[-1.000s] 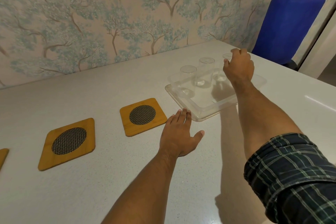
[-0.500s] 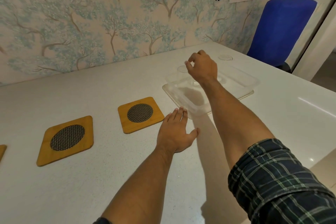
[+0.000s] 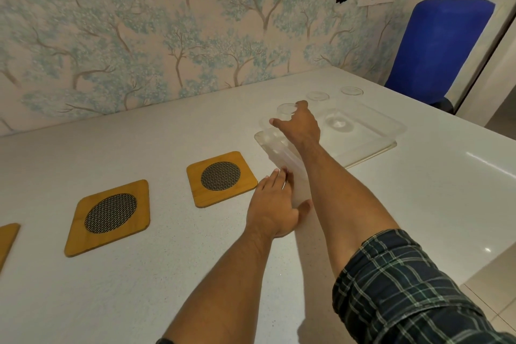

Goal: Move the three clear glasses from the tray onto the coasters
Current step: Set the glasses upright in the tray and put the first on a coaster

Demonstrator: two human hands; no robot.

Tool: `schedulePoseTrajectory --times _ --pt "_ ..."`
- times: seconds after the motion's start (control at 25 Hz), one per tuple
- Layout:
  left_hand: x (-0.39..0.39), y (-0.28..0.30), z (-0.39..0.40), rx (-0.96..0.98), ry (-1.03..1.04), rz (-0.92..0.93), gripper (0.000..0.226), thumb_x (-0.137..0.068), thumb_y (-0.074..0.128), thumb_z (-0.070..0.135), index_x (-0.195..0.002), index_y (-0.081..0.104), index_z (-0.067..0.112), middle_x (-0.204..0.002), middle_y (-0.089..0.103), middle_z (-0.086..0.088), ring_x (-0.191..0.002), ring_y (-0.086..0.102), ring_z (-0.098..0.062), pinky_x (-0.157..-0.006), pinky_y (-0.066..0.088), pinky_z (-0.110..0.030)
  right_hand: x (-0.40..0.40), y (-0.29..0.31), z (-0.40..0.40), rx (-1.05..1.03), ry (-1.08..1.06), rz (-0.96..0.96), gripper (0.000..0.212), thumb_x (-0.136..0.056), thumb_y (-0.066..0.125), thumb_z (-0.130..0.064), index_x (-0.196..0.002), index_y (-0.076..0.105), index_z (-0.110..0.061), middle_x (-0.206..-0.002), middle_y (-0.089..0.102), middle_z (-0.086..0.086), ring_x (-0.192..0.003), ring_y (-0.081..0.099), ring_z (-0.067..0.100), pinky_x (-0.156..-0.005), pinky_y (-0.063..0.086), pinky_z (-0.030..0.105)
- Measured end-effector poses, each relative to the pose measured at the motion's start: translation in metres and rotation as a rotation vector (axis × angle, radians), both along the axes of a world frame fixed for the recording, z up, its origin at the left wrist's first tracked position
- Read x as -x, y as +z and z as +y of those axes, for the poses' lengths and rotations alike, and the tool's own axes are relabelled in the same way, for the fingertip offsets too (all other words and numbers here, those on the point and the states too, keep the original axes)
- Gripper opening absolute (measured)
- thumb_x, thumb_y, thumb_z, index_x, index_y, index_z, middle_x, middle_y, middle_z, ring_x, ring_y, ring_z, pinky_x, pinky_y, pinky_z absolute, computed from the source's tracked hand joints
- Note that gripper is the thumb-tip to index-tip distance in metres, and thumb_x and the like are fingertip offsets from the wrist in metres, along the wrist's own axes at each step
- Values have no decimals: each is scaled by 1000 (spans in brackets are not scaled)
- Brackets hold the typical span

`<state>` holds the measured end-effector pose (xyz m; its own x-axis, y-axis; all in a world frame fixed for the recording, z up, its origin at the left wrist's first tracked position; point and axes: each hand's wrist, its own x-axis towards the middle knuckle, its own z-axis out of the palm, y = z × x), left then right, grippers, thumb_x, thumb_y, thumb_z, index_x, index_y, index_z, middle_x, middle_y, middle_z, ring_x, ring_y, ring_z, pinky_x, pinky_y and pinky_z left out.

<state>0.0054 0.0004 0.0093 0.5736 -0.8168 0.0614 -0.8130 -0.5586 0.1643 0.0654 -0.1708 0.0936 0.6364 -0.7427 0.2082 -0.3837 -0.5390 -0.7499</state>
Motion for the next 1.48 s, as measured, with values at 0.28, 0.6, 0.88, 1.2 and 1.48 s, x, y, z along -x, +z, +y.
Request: schedulePoseTrajectory --times 0.28,0.6,0.88,1.2,1.48 --pt "0 -2 -1 43 16 14 102 -79 2 70 -162 10 12 -171 9 -6 -157 6 -24 -127 4 -41 2 -6 1 -61 -10 -27 81 -74 80 -47 -134 38 -12 -127 62 6 -110 63 29 -78 42 31" --pt "2 0 1 75 2 36 90 -96 26 71 -162 13 11 -170 16 -7 -156 11 -25 -127 9 -45 15 8 4 -41 -18 -180 80 -75 79 -48 -137 39 -19 -127 61 0 -111 62 25 -81 38 30" --pt "11 6 20 104 7 104 85 -99 26 69 -162 11 14 -170 17 -4 -156 15 -23 -127 9 -42 31 37 25 31 5 -299 79 -72 76 -57 -134 41 -24 -119 59 -9 -105 62 20 -82 44 34" --pt "-2 9 110 276 171 16 80 -99 19 69 -163 6 23 -171 4 6 -156 -3 -11 -127 1 -36 29 48 104 47 123 -317 77 -66 75 -68 -125 46 -27 -107 61 -13 -95 64 16 -79 50 35" --pt "-19 3 212 254 356 -49 87 -93 8 77 -163 -3 25 -171 -4 7 -155 -10 -8 -120 -9 -28 17 40 190 7 268 -306 77 -66 75 -68 -124 46 -29 -105 60 -15 -95 65 16 -79 50 35"
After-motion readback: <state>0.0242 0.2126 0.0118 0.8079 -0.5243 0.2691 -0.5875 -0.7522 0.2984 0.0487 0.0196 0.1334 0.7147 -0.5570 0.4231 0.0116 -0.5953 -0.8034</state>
